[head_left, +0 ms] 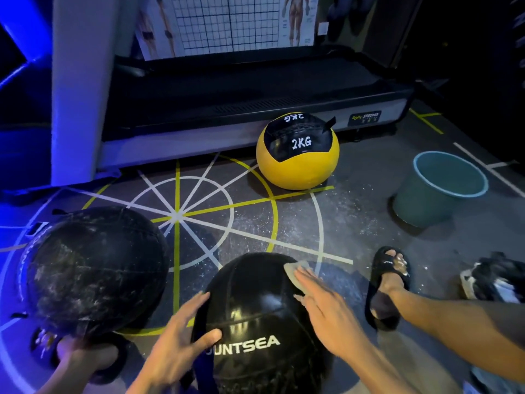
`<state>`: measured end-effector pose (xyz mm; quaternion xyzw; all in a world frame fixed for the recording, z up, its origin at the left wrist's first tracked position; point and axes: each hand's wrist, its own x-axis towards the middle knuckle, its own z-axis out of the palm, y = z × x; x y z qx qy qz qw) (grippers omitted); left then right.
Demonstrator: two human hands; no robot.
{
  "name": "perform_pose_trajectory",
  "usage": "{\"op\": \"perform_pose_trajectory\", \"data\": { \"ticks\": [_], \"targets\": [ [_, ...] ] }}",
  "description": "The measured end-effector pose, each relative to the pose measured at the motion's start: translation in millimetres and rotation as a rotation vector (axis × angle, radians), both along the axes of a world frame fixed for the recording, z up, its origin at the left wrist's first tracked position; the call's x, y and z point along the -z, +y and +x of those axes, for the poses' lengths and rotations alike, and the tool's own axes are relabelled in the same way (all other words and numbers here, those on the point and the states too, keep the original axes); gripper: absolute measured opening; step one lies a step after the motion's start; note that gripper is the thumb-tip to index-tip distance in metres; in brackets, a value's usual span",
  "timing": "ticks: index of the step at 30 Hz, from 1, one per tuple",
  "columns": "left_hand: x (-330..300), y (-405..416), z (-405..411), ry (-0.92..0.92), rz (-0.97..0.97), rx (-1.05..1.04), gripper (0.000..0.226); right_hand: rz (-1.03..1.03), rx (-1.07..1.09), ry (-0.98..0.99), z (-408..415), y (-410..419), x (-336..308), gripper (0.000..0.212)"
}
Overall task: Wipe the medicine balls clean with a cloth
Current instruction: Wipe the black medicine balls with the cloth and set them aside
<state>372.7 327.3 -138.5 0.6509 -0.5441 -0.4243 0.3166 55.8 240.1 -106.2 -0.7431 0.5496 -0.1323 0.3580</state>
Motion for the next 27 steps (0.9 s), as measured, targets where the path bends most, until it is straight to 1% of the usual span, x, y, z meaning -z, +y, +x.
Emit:
{"op": "perform_pose_trajectory", "data": {
  "ticks": [1,4,5,7,8,10,12,13,14,15,17,19,20,21,22,25,27],
  "targets": [
    [-6.8,-3.2,2.7,-0.047,-0.01,0.0,0.078,0.023,0.023,-0.021,-5.5,4.3,2.9,0.055],
    [-35.1,-18.4,-19.9,-0.112,-0.131,-0.081,0.056,0.028,0.028,-0.058,0.2,14.0,2.5,0.056],
    [-44.2,-23.9,-34.4,-0.154,-0.169,-0.072,0.057,0.001,0.023,-0.069,6.3,16.0,2.3,0.056],
    [-47.8,-28.8,-61.2,-0.276,-0.224,0.0,0.071,-0.029,0.047,-0.122,15.9,18.4,-1.9,0.054],
    [-44.0,-28.5,-69.4,-0.346,-0.222,0.033,0.076,-0.006,0.109,-0.171,16.6,18.3,-5.6,0.051],
    [-30.3,-26.2,-73.9,-0.436,-0.224,0.053,0.077,0.053,0.331,-0.282,4.9,10.2,-4.3,0.043],
    [-19.7,-21.7,-67.9,-0.426,-0.235,0.018,0.072,0.017,0.611,-0.349,-17.6,-4.1,2.1,0.05],
    [-17.3,-21.1,-65.7,-0.415,-0.244,0.003,0.07,0.002,0.694,-0.356,-26.9,-9.1,4.7,0.052],
    [-15.9,-20.9,-65.1,-0.41,-0.254,-0.009,0.068,-0.007,0.723,-0.351,-31.1,-10.8,5.7,0.051],
    [-14.3,-21.0,-65.3,-0.407,-0.266,-0.024,0.068,0.005,0.7,-0.348,-27.4,-10.1,7.6,0.051],
    [-12.9,-21.0,-68.4,-0.377,-0.288,-0.054,0.066,0.064,0.492,-0.383,-5.4,2.5,11.3,0.052],
    [-11.8,-21.6,-72.1,-0.38,-0.307,-0.075,0.066,0.085,0.24,-0.311,21.9,21.5,19.0,0.055],
    [-10.8,-21.4,-72.2,-0.38,-0.313,-0.082,0.066,0.07,0.157,-0.245,29.5,27.4,23.2,0.058],
    [-9.7,-20.5,-71.6,-0.371,-0.319,-0.09,0.066,0.054,0.14,-0.212,32.0,28.6,26.1,0.059],
    [-9.0,-19.0,-71.1,-0.36,-0.325,-0.097,0.066,0.074,0.17,-0.215,29.5,24.0,28.8,0.058],
    [-7.4,-14.9,-71.6,-0.356,-0.332,-0.099,0.066,0.228,0.301,-0.188,24.5,-0.1,30.2,0.049],
    [-7.4,-13.4,-73.4,-0.362,-0.338,-0.101,0.065,0.242,0.37,-0.15,39.4,-13.8,23.0,0.049]
  ]
}}
